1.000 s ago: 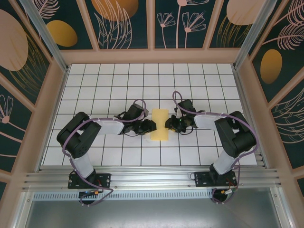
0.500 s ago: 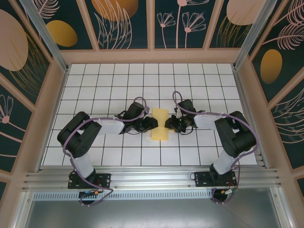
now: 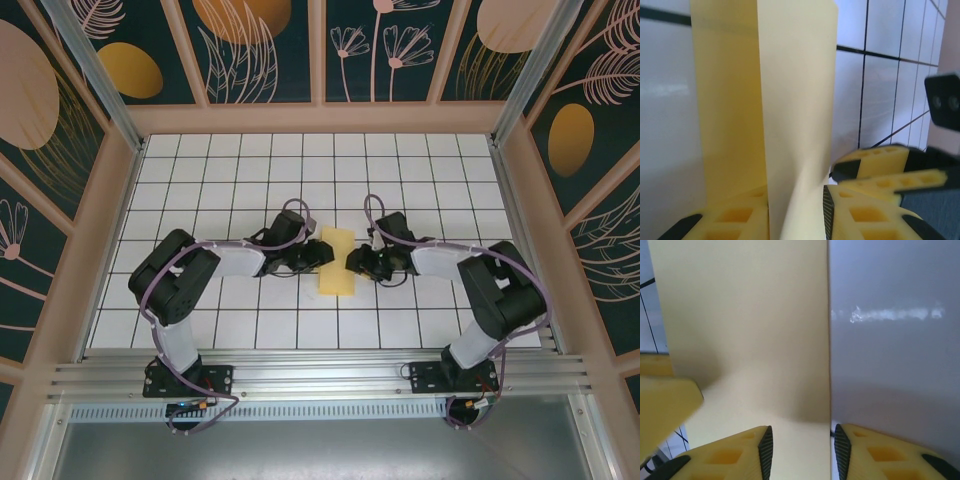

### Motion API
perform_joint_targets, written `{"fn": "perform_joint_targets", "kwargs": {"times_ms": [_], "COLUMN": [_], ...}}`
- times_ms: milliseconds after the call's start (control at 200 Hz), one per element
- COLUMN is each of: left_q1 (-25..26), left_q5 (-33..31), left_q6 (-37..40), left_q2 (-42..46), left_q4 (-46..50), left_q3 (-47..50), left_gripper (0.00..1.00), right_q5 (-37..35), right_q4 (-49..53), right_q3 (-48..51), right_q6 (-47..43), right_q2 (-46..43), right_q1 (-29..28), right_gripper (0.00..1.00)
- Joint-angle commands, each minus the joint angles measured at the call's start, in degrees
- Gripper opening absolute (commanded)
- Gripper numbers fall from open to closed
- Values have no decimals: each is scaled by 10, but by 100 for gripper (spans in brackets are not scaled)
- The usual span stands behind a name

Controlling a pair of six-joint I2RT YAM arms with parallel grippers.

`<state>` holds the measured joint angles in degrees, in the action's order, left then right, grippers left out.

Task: Fold a paper plane with a square sheet of paper (pick it up from the middle)

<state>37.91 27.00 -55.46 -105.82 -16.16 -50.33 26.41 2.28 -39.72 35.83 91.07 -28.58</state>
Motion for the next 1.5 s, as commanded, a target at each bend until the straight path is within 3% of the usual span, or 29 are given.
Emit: {"fn": "perform_joint_targets", "kwargs": {"times_ms": [0, 235, 365, 460, 585, 806, 926, 1031, 1236, 1491], "left_q1": [-6, -5, -6, -5, -6, -5, -5, -5, -6, -5], "left_q5": [22, 29, 28, 26, 26, 27, 26, 22, 20, -4], "left_q6": [-6, -9, -9, -9, -9, -10, -10, -12, -8, -2], "left_q2": [-11, -11, -10, -11, -12, -10, -7, -5, 3, 29], "left_q4": [-20, -17, -14, -11, -10, -11, -8, -8, 2, 35], "left_q3": [-20, -30, -34, -36, -36, -34, -30, -29, -33, -36], "left_gripper": [29, 23, 23, 23, 24, 24, 24, 24, 24, 27], "right_q5": [-48, -161, -283, -383, -482, -521, -573, -572, -582, -590], "right_q4": [-25, -76, -131, -135, -123, -146, -145, -149, -143, -127], "right_q3": [31, 90, 119, 106, 86, 65, 54, 59, 58, 53], "right_q6": [-18, -87, -174, -214, -231, -273, -281, -283, -282, -271], "right_q2": [-74, -188, -207, -185, -143, -74, -58, -62, -65, -81], "right_q1": [-24, -133, -249, -310, -342, -375, -390, -390, -390, -388], "right_gripper": [48, 59, 61, 64, 65, 64, 58, 53, 26, 2]}}
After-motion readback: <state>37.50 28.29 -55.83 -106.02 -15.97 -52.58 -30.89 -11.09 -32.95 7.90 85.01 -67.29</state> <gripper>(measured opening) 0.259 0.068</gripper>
